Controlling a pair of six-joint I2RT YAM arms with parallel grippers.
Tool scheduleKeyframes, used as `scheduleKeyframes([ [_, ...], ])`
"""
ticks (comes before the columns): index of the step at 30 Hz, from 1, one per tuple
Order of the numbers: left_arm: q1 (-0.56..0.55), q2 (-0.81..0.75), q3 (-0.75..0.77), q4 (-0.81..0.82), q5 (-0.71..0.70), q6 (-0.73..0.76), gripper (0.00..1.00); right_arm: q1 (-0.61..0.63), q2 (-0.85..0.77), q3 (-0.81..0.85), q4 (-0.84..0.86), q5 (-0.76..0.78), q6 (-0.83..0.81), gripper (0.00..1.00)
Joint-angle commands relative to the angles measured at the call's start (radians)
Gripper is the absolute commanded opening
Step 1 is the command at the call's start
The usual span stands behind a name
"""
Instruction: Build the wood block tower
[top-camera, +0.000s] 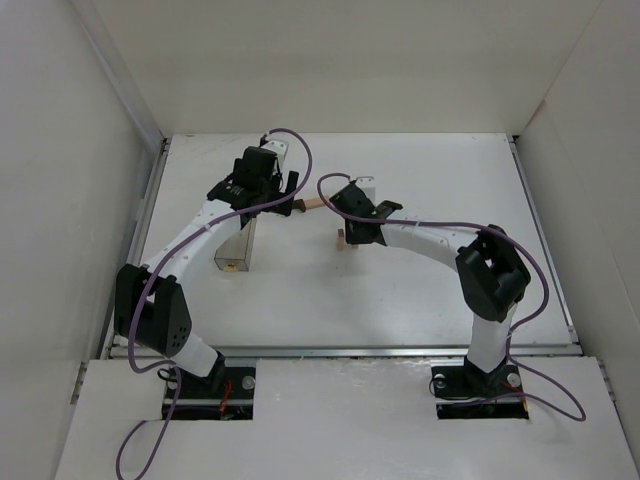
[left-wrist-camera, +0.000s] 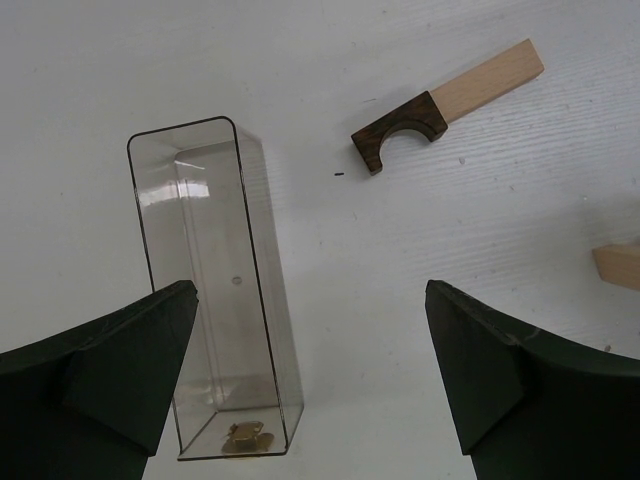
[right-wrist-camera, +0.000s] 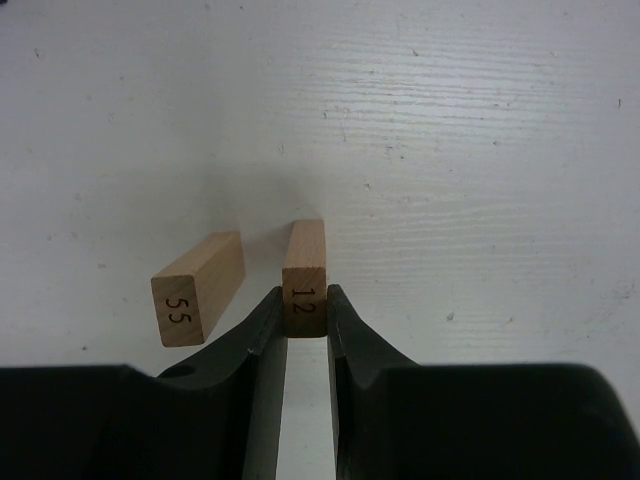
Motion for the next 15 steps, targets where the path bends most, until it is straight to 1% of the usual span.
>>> scheduleKeyframes([
  [1,-0.003,-0.051,-0.012,0.022,0.001,-0.004,0.97,-0.003,-0.025,0.017,-0.034,-0.029,0.016,0.21],
  [5,-0.003,-0.051,-0.012,0.022,0.011,-0.004,0.97,-0.003,-0.025,0.026,-0.034,-0.029,0.016,0.4],
  [8,-0.003,-0.051,-0.012,0.012,0.02,-0.004,0.97,-0.003,-0.025,0.026,-0.043,-0.029,0.016,0.42],
  [12,-0.003,-0.042,-0.012,0.012,0.029,0.006,0.97,-0.003,-0.057,0.046,-0.043,-0.04,-0.007,0.49],
  [15,-0.003,-0.032,-0.012,0.012,0.061,0.052,0.97,-0.003,-0.093,0.046,-0.043,-0.062,-0.031,0.55],
])
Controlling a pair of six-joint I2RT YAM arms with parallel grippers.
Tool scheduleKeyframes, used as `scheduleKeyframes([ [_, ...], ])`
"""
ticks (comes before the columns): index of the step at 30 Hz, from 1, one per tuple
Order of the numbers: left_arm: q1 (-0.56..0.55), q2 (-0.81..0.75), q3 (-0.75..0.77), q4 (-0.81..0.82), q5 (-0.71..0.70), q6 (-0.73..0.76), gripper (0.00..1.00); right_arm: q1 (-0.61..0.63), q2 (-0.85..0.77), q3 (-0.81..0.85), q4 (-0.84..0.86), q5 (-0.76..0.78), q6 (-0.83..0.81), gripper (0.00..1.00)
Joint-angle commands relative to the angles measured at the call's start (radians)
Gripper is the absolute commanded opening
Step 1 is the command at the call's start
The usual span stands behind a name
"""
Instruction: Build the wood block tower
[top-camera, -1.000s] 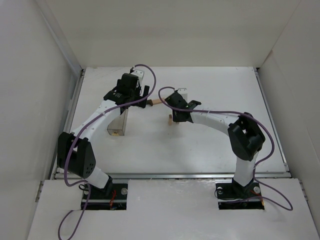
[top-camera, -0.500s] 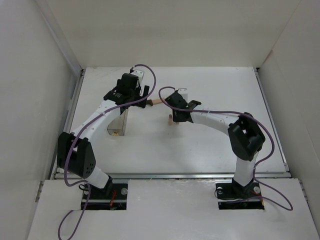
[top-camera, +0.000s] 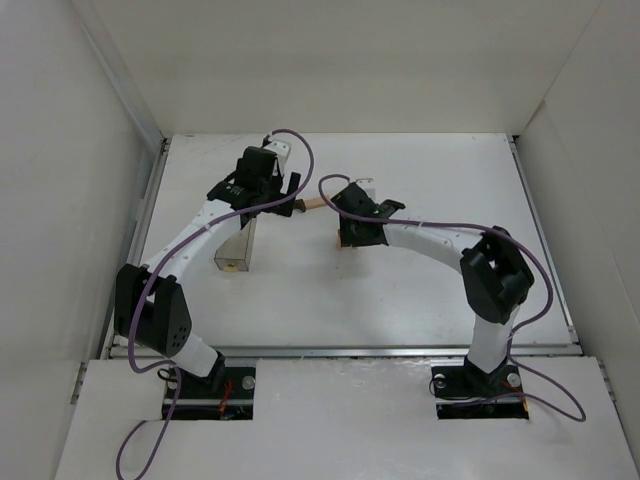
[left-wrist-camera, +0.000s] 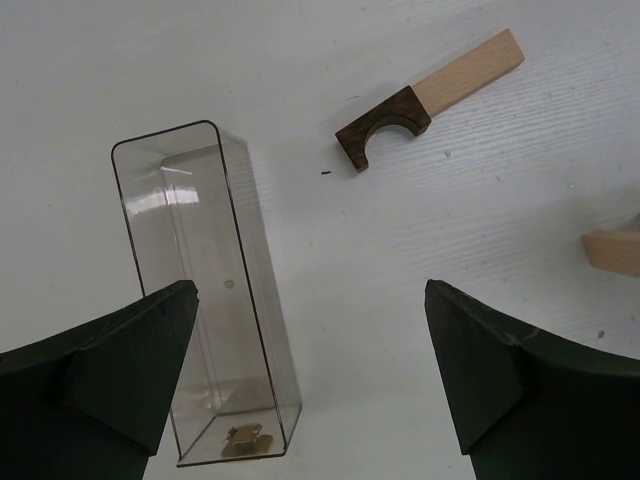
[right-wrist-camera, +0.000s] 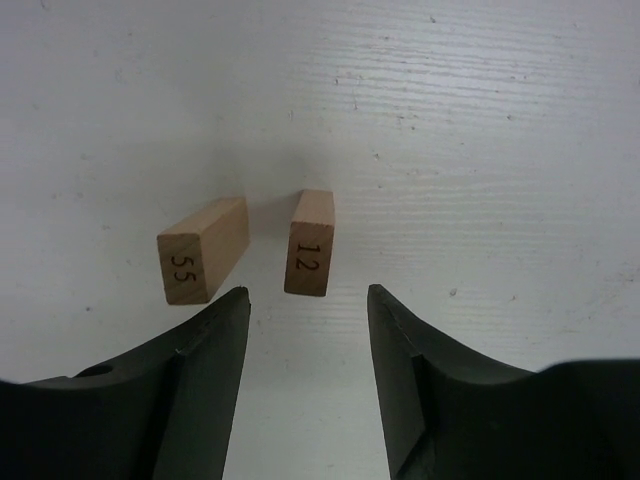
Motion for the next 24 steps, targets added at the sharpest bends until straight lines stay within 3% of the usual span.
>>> scheduleKeyframes([
  [1,-0.003,-0.022,-0.012,0.013,0.063,0.059,0.95,-0.003,-0.119,0.033,-0.013,-0.029,-0.035,0.57],
  [6,-0.003,0.096,0.037,0.037,0.169,0.197,0.92,-0.003,-0.251,-0.007,-0.049,-0.092,-0.132,0.67],
  [9,-0.013,0.237,0.137,0.037,0.13,0.266,0.84,-0.003,-0.337,-0.035,-0.079,-0.127,-0.172,0.69],
  [12,-0.013,0.427,0.299,-0.021,0.071,0.308,0.71,-0.003,-0.406,-0.047,-0.079,-0.154,-0.201,0.69],
  [13,-0.013,0.478,0.353,-0.091,0.071,0.322,0.58,-0.003,-0.418,-0.047,-0.079,-0.155,-0.211,0.69],
  [15,-0.003,0.599,0.497,-0.151,0.086,0.335,0.5,-0.012,-0.444,-0.047,-0.079,-0.182,-0.222,0.7],
  [24,0.006,0.632,0.485,-0.11,0.105,0.385,0.45,-0.012,-0.493,-0.09,-0.05,-0.216,-0.222,0.7],
])
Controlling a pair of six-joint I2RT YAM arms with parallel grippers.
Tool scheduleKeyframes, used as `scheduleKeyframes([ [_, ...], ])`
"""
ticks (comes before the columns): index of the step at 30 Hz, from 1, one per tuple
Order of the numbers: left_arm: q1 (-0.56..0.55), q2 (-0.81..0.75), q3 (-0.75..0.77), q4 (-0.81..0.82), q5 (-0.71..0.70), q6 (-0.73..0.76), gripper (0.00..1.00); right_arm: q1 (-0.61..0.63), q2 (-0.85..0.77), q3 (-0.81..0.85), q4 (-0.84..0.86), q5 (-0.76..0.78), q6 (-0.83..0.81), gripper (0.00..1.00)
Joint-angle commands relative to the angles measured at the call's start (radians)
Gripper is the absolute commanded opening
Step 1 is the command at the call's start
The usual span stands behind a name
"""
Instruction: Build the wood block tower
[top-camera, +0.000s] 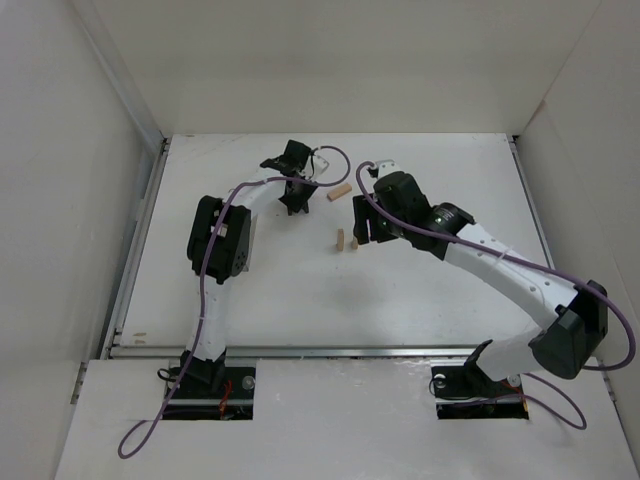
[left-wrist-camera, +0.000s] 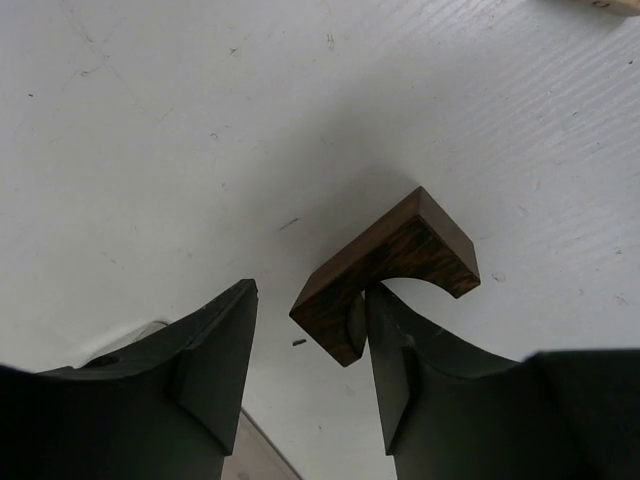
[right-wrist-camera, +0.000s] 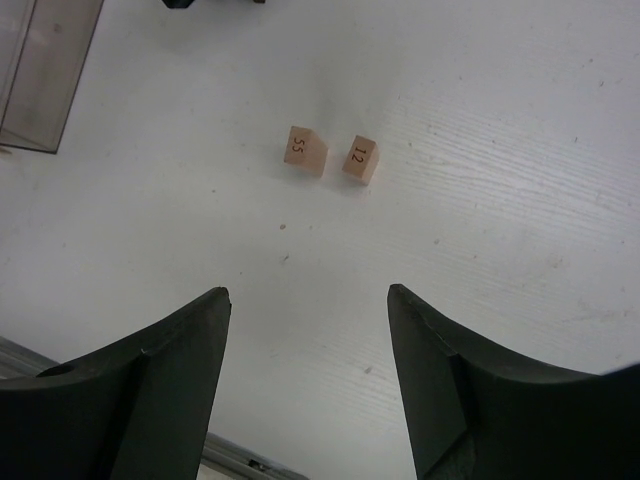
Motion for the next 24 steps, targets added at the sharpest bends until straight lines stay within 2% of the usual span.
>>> scheduleKeyframes([
  [1,0.004,-0.049,0.007,-0.01,0.006,0.038,0.44,-0.006,-0.047,-0.017,0.029,-0.025,-0.016,0.7],
  [3,0.004,-0.038,0.007,-0.01,0.017,0.038,0.38,-0.006,-0.047,-0.017,0.029,-0.025,-0.016,0.7],
  [4,0.004,-0.038,0.007,-0.01,0.03,0.049,0.31,-0.006,-0.047,-0.027,0.029,-0.025,-0.016,0.7],
  [5,0.004,-0.038,0.007,-0.01,0.041,0.049,0.05,-0.006,-0.047,-0.027,0.029,-0.025,-0.016,0.7],
  [6,0.004,-0.038,0.007,-0.01,0.041,0.04,0.0,-0.006,-0.047,-0.027,0.029,-0.034,-0.016,0.7],
  [15,0.004,-0.075,-0.022,-0.048,0.164,0.025,0.0,-0.017,-0.047,-0.005,0.038,-0.054,0.003,0.7],
  [18,0.035,-0.095,0.06,-0.141,0.286,-0.03,0.0,-0.017,-0.02,0.034,0.027,-0.067,0.014,0.7],
  [24,0.137,-0.086,0.255,-0.345,0.641,-0.162,0.0,-0.017,0.013,0.067,0.108,-0.122,0.014,0.7],
])
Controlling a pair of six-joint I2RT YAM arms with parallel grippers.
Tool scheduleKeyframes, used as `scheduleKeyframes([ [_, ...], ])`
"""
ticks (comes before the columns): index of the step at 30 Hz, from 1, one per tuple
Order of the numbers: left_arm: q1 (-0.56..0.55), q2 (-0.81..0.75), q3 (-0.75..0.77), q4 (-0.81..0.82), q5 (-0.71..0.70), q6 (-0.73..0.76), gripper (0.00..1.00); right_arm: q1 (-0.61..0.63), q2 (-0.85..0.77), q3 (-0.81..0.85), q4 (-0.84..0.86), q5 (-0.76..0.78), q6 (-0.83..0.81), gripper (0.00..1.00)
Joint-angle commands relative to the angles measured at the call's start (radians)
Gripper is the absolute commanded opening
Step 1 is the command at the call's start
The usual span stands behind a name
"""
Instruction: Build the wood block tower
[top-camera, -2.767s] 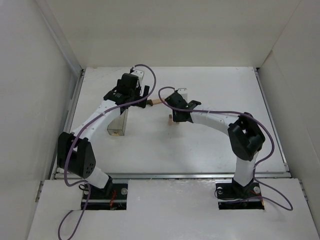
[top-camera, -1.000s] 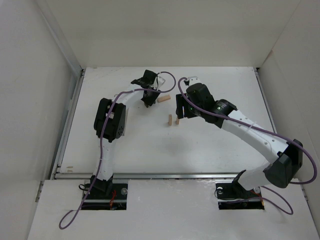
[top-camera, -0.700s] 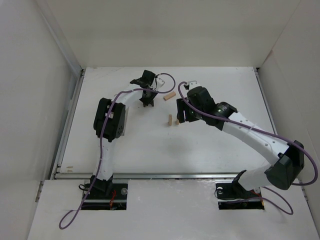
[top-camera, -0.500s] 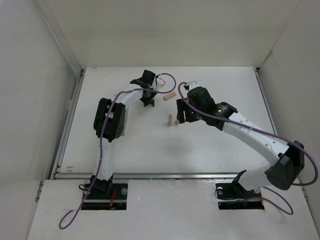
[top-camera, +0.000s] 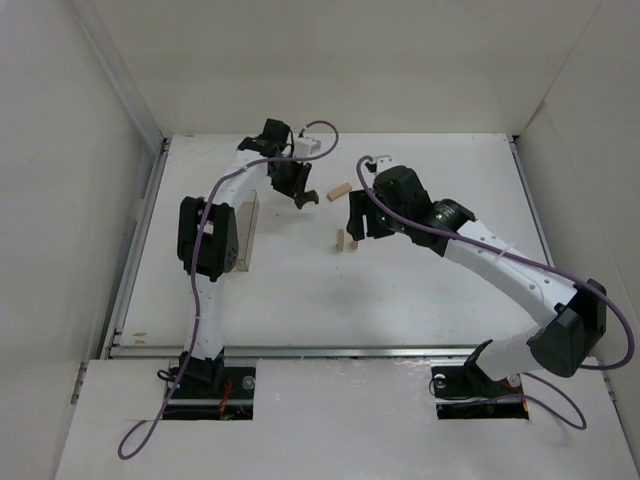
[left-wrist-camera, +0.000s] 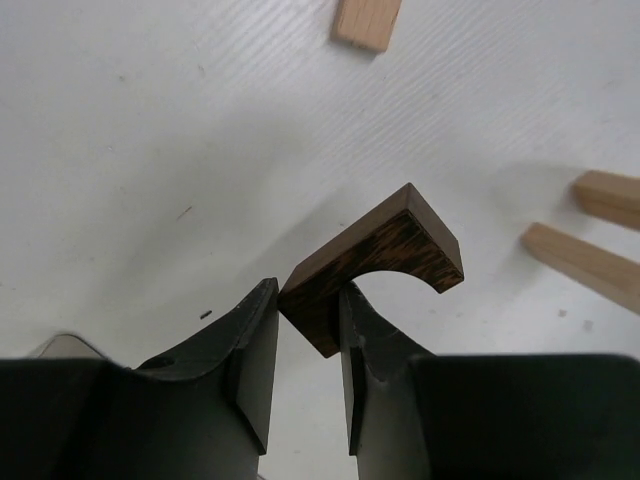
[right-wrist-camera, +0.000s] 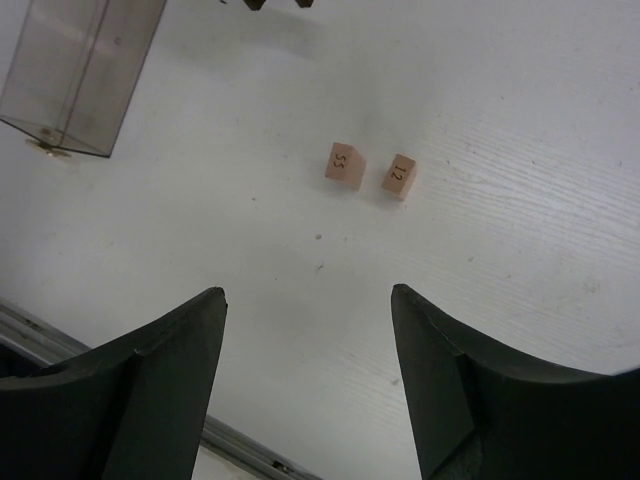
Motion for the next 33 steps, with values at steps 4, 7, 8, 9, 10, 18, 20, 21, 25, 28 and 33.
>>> scheduleKeyframes([
  [4,0.112,-0.077,0.135,-0.164,0.441,-0.158,0.0,-0.004,0.072,0.117,0.133,-0.068,-0.067,1.0],
  [7,0.121,-0.113,0.099,-0.187,0.539,-0.158,0.0,0.037,0.121,0.167,0.161,-0.03,-0.149,1.0],
  [8,0.121,-0.113,0.089,-0.201,0.561,-0.158,0.0,0.046,0.16,0.216,0.161,-0.01,-0.174,1.0],
  [9,0.121,-0.123,0.089,-0.21,0.591,-0.172,0.0,0.059,0.178,0.241,0.149,0.038,-0.217,1.0],
  [10,0.121,-0.137,0.089,-0.21,0.591,-0.187,0.0,0.068,0.194,0.264,0.138,0.056,-0.243,1.0],
  [18,0.121,-0.24,-0.042,-0.149,0.749,-0.276,0.0,0.165,0.261,0.269,0.273,0.187,-0.435,1.0],
  [20,0.121,-0.26,-0.053,-0.14,0.749,-0.286,0.0,0.178,0.286,0.281,0.282,0.214,-0.476,1.0],
  [21,0.121,-0.26,-0.062,-0.14,0.749,-0.286,0.0,0.189,0.295,0.281,0.282,0.225,-0.487,1.0],
  [25,0.121,-0.271,-0.073,-0.14,0.76,-0.286,0.0,0.209,0.368,0.368,0.245,0.271,-0.526,1.0],
  [28,0.121,-0.28,-0.073,-0.14,0.76,-0.286,0.0,0.209,0.405,0.378,0.234,0.328,-0.539,0.98],
  [33,0.121,-0.28,-0.095,-0.14,0.76,-0.286,0.0,0.218,0.405,0.388,0.244,0.362,-0.549,0.9],
])
